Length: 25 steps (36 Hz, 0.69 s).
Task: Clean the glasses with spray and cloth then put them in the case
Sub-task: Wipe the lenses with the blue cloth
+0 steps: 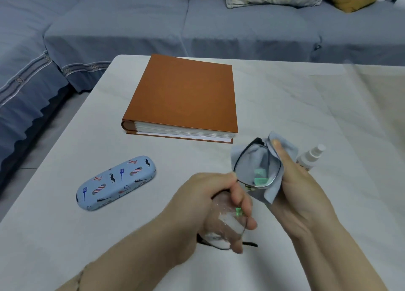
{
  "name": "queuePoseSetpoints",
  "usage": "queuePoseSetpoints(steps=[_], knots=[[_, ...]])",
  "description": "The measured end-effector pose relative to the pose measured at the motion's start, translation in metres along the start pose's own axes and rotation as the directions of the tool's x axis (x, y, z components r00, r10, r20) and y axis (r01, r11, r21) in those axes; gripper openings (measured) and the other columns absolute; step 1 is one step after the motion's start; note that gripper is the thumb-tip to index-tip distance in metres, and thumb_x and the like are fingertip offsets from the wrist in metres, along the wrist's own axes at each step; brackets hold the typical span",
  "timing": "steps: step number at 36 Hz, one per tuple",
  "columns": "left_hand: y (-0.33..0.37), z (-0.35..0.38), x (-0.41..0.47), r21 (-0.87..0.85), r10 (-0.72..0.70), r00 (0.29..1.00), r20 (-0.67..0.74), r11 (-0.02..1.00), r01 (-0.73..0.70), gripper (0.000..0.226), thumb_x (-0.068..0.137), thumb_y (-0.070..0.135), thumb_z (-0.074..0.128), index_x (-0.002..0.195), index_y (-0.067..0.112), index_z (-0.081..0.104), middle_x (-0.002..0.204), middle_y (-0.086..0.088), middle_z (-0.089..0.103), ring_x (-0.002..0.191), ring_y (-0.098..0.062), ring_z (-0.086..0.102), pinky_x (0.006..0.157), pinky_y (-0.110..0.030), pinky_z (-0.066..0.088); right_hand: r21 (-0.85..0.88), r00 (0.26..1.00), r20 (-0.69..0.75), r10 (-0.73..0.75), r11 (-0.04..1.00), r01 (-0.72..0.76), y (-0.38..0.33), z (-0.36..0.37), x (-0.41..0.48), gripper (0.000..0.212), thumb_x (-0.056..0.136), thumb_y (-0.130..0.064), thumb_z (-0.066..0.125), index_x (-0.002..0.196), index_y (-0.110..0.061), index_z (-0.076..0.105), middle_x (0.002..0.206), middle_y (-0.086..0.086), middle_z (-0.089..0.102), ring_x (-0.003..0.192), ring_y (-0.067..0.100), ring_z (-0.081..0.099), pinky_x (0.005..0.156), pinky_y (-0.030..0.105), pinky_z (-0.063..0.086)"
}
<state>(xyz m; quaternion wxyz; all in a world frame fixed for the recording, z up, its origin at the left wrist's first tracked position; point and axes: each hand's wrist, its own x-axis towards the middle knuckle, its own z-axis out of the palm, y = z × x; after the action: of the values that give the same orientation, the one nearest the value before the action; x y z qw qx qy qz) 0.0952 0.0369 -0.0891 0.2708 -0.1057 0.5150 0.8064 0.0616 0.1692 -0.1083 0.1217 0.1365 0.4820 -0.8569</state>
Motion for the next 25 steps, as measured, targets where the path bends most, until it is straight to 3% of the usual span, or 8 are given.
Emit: queuePoseSetpoints(steps=[1,5,9,13,18,21,25], knots=[[-0.001,0.003,0.000,-0.009,0.018,1.000,-0.016,1.000,-0.018,0.039,0.088,0.019,0.042,0.050,0.009,0.045,0.050,-0.005,0.054,0.045,-0.019,0.057,0.035,-0.023,0.044,0.011,1.000,-0.001,-0.012,1.000,0.012,0.000,0.000,0.000,0.023,0.069,-0.035,0.061,0.059,-0.020,0.074,0.074,0.006,0.074,0.073,0.018,0.070,0.085,0.047,0.052],[0.002,0.004,0.004,0.002,0.155,0.980,-0.126,0.988,-0.156,0.042,0.091,0.016,0.039,0.050,0.009,0.045,0.049,-0.005,0.054,0.044,-0.018,0.056,0.035,-0.026,0.045,-0.030,0.992,0.126,0.003,1.000,0.001,0.002,0.008,-0.016,0.034,0.072,-0.037,0.055,0.069,-0.010,0.075,0.068,0.017,0.070,0.060,0.027,0.062,0.055,0.036,0.056],[0.004,0.009,0.008,0.036,0.226,0.965,-0.131,0.974,-0.223,0.044,0.092,0.013,0.037,0.049,0.008,0.046,0.049,-0.006,0.055,0.046,-0.019,0.055,0.036,-0.028,0.047,-0.070,0.999,0.026,-0.043,0.997,0.045,0.009,0.013,-0.027,0.028,0.067,-0.033,0.060,0.059,-0.011,0.073,0.052,0.009,0.059,0.043,0.016,0.053,0.039,0.025,0.048],[-0.005,0.012,0.011,0.040,0.202,0.970,-0.136,0.979,-0.198,0.045,0.093,0.015,0.037,0.050,0.008,0.048,0.049,-0.007,0.055,0.046,-0.019,0.055,0.036,-0.027,0.047,-0.094,0.988,-0.120,-0.099,0.992,0.088,0.008,0.015,-0.023,0.028,0.074,-0.028,0.062,0.051,-0.016,0.073,0.044,0.004,0.061,0.037,0.013,0.052,0.034,0.023,0.046],[-0.009,0.013,0.011,0.033,0.167,0.975,-0.148,0.986,-0.164,0.042,0.093,0.013,0.036,0.053,0.005,0.046,0.051,-0.008,0.055,0.044,-0.018,0.055,0.035,-0.026,0.046,-0.147,0.957,-0.273,-0.098,0.987,0.059,0.006,0.012,-0.012,0.038,0.082,-0.028,0.061,0.048,-0.010,0.063,0.034,0.005,0.055,0.028,0.014,0.048,0.032,0.017,0.040],[-0.006,0.010,0.011,0.022,0.169,0.970,-0.174,0.986,-0.168,0.042,0.092,0.013,0.037,0.051,0.006,0.046,0.049,-0.007,0.054,0.042,-0.018,0.054,0.034,-0.025,0.045,-0.145,0.961,-0.263,-0.090,0.988,0.053,0.016,0.013,-0.017,0.031,0.079,-0.030,0.063,0.056,-0.010,0.064,0.041,0.004,0.060,0.036,0.015,0.054,0.034,0.021,0.045],[-0.007,0.008,0.012,0.039,0.188,0.965,-0.183,0.982,-0.184,0.045,0.090,0.011,0.040,0.046,0.008,0.049,0.048,-0.008,0.056,0.041,-0.018,0.054,0.034,-0.025,0.045,-0.131,0.975,-0.208,-0.073,0.990,0.046,0.026,0.019,-0.025,0.028,0.061,-0.033,0.069,0.046,-0.009,0.067,0.038,0.004,0.049,0.031,0.015,0.043,0.029,0.019,0.033]])
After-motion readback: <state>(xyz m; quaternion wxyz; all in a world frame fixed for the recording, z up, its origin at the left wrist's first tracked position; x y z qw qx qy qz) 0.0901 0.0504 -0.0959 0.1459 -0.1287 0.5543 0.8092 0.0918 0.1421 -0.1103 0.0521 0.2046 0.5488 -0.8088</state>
